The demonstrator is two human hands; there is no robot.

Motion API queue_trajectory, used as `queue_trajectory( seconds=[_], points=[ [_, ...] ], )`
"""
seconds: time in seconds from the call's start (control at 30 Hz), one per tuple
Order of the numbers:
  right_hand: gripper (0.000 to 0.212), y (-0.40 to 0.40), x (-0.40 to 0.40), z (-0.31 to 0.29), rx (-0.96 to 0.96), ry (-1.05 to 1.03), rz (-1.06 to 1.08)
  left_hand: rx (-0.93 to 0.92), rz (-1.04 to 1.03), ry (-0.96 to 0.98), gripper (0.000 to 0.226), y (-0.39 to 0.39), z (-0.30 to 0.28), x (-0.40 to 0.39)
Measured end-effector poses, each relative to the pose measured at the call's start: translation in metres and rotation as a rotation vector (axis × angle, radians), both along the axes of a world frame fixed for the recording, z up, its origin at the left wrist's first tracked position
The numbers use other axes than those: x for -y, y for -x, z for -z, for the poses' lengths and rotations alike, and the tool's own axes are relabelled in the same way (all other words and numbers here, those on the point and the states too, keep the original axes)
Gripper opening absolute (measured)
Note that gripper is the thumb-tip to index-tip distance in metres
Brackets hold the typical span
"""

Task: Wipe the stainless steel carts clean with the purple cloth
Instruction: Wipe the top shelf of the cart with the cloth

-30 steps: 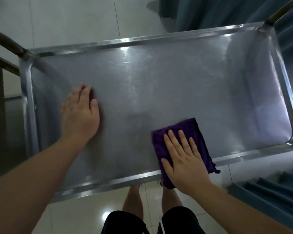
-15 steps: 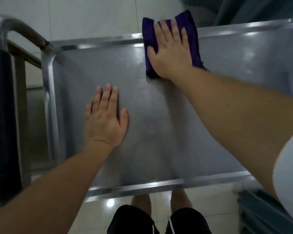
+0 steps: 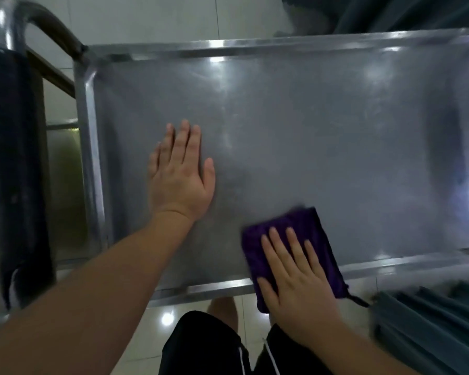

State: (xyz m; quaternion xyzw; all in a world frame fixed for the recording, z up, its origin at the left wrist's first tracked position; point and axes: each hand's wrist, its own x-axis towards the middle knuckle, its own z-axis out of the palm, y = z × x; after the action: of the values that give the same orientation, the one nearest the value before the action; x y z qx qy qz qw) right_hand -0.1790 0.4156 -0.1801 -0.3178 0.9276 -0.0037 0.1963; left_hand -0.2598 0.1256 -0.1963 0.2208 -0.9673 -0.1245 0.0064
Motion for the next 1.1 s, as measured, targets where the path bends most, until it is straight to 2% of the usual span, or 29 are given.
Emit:
queue_trajectory(
  seconds=[0.13,0.3,0.43,0.53,0.67,0.93,1.03,1.1],
  points=[
    [0.07,0.027,0.014,0.002,0.005,-0.008,-0.046,0.019,0.019,-0.005,0.068,0.0,0.002,0.0],
    [0.07,0.158,0.113,0.008,-0.123,0.078,-0.08,0.032,0.024,-0.015,0.067,-0.002,0.003,0.0],
    [0.072,0.257,0.198,0.005,-0.106,0.094,0.062,0.053,0.02,-0.025,0.066,-0.002,0.004,0.002],
    [0.073,0.275,0.225,0.005,-0.11,0.108,0.134,0.03,-0.002,-0.07,0.067,-0.002,0.004,0.002],
    [0.074,0.225,0.196,0.005,-0.096,0.117,0.114,-0.013,-0.011,-0.134,0.065,-0.002,0.001,0.004],
    [0.077,0.044,0.097,0.01,-0.07,0.111,0.023,-0.041,0.009,-0.21,0.064,-0.005,-0.01,0.006],
    [0.083,0.003,0.07,0.008,-0.049,0.113,-0.05,-0.011,0.026,-0.211,0.063,-0.005,-0.013,0.006],
    [0.095,-0.009,0.058,0.006,-0.026,0.122,-0.088,0.022,0.041,-0.225,0.063,-0.005,-0.016,0.006]
  ],
)
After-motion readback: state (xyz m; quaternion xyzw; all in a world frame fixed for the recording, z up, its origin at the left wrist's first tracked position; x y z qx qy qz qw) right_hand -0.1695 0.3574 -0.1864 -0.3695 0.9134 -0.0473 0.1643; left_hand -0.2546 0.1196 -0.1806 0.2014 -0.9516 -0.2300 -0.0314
